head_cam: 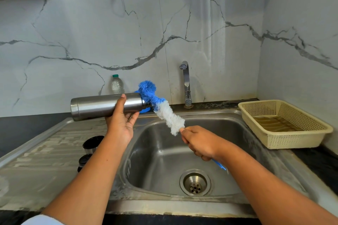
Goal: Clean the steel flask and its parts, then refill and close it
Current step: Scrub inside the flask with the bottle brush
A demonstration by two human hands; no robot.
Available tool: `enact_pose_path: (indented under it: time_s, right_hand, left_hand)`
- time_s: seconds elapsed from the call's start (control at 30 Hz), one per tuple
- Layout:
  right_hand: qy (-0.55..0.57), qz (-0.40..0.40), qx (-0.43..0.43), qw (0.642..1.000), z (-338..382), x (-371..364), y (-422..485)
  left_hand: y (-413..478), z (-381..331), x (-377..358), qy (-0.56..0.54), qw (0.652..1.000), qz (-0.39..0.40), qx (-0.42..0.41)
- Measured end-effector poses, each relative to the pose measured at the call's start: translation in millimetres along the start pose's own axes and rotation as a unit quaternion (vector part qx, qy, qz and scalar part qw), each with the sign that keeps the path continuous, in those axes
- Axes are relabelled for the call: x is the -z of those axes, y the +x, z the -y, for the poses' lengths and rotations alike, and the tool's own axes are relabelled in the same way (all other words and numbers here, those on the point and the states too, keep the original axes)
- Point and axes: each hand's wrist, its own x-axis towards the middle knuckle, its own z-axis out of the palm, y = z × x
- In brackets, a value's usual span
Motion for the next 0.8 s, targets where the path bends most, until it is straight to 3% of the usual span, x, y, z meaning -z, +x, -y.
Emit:
enact_pose_path:
  time_s: [0.23,0.4,0.57,0.7,0.8]
  right_hand:
    - [-0.005,-0.016,0.005,1.0,3,-2,1]
    - [0.012,0.054,-0.036,0.998,9,13,-13]
    - [0.013,0.004,-0.008,1.0,14,-9,0]
    - [-0.001,0.036,-0.022,0.999,11,2,-10]
    - [-0.001,0.034,-0.016,0.999,16,-6,-8]
  left_hand:
    - [-5,7,-4,0.031,0.999,0.024,0.002]
    - [2,-8,-3,-0.027,0.999,-0.013,-0.019]
    - [-6,10,-6,0.024,1.0,0.007,0.013]
    - [1,-11,-5,-0.045,0.999,-0.012,-0.024]
    - [-3,-6,-3,-0.037,0.999,-0.005,-0.009]
